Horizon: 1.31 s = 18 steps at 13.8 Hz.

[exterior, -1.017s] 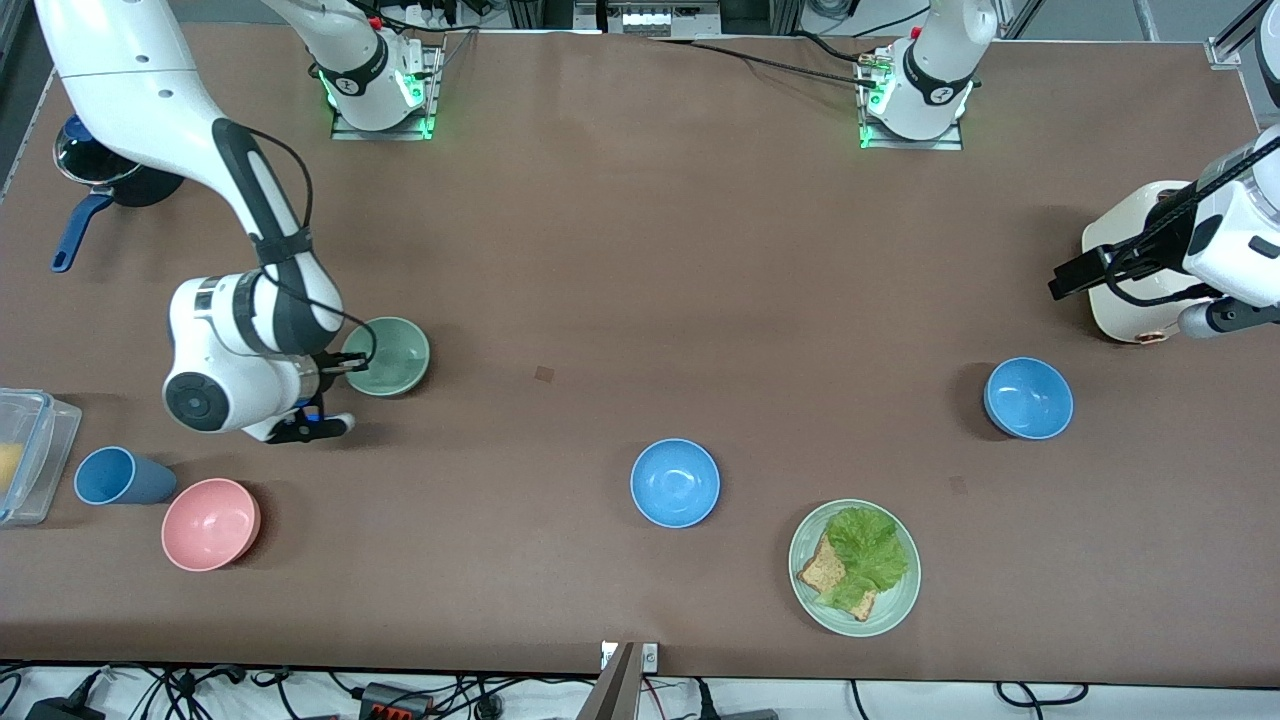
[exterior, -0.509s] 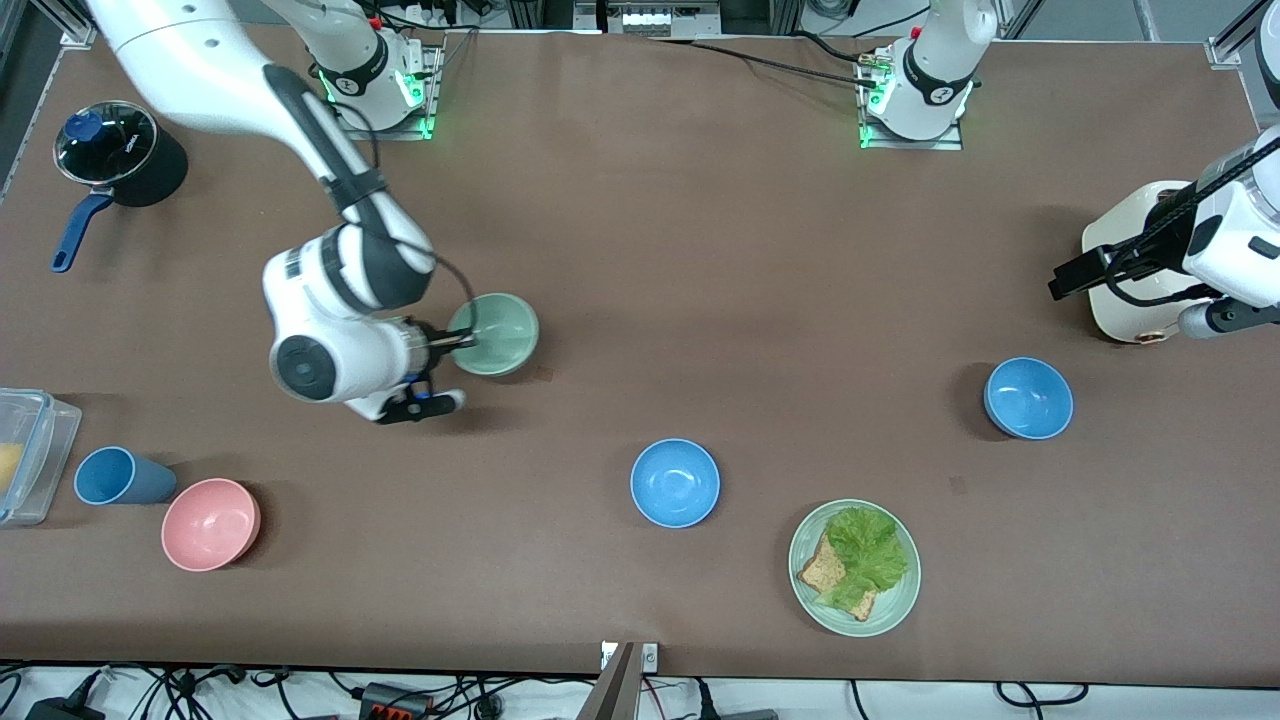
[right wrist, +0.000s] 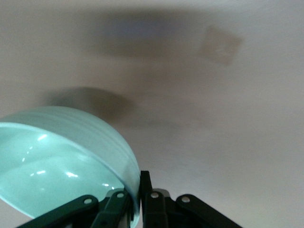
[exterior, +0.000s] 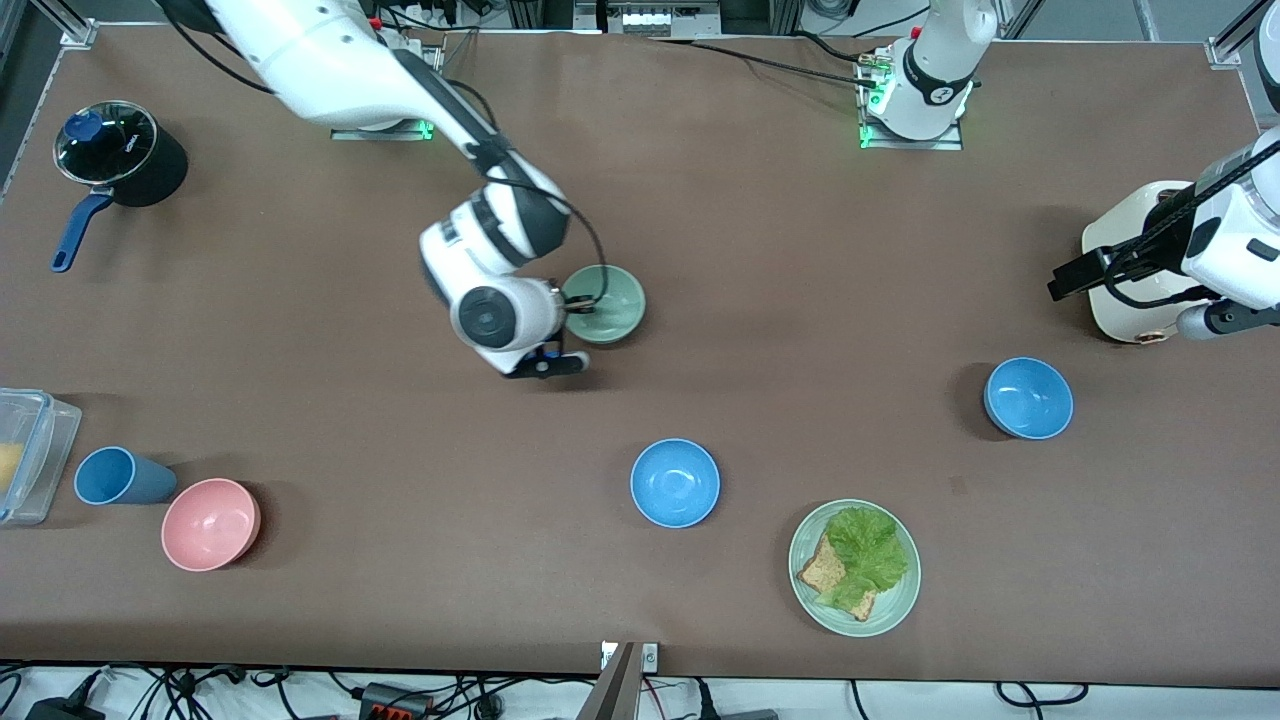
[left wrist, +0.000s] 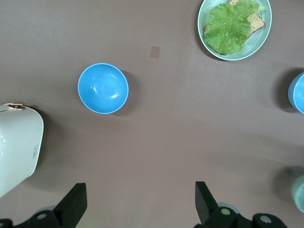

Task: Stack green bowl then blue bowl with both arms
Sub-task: 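Slide the pale green bowl with the right gripper toward the table middle, then release the green bowl with the right gripper while the left gripper reaches the blue bowl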

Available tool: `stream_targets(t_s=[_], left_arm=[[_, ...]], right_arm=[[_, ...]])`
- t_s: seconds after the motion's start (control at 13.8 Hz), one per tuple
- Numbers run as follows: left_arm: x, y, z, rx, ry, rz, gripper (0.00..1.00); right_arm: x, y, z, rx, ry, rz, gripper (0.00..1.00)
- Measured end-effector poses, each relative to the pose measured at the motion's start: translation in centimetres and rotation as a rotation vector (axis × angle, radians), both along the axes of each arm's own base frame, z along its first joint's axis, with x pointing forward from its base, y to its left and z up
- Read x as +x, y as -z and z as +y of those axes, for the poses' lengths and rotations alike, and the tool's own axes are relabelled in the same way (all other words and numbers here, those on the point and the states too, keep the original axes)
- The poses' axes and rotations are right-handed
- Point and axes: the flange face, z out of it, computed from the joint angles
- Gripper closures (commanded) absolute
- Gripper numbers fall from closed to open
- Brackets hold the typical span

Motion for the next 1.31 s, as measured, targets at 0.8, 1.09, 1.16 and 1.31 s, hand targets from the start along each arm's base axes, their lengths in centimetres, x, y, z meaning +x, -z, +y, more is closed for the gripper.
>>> stream_targets(t_s=[0.8, 1.09, 1.16, 1.31], left_arm=[[0.2, 0.6, 0.1, 0.0, -0.002, 0.009, 0.0], [0.7, 1.8, 0.5, -0.001, -0.008, 0.031, 0.0], [1.1, 2.8, 1.1, -0.002, -0.017, 0.047, 0.0], [2.1, 5.5, 3.2, -0.008, -0.033, 0.083, 0.0]], right_arm=[[4.6, -5.5, 0.7, 0.075, 0.099, -0.039, 0.0], [10.8, -15.8, -8.4, -0.026, 0.155, -0.138, 0.0], [12.1, -17.8, -11.2, -0.033, 0.193, -0.157, 0.0], [14.7, -20.5, -18.0, -0.027, 0.257, -0.197, 0.0]])
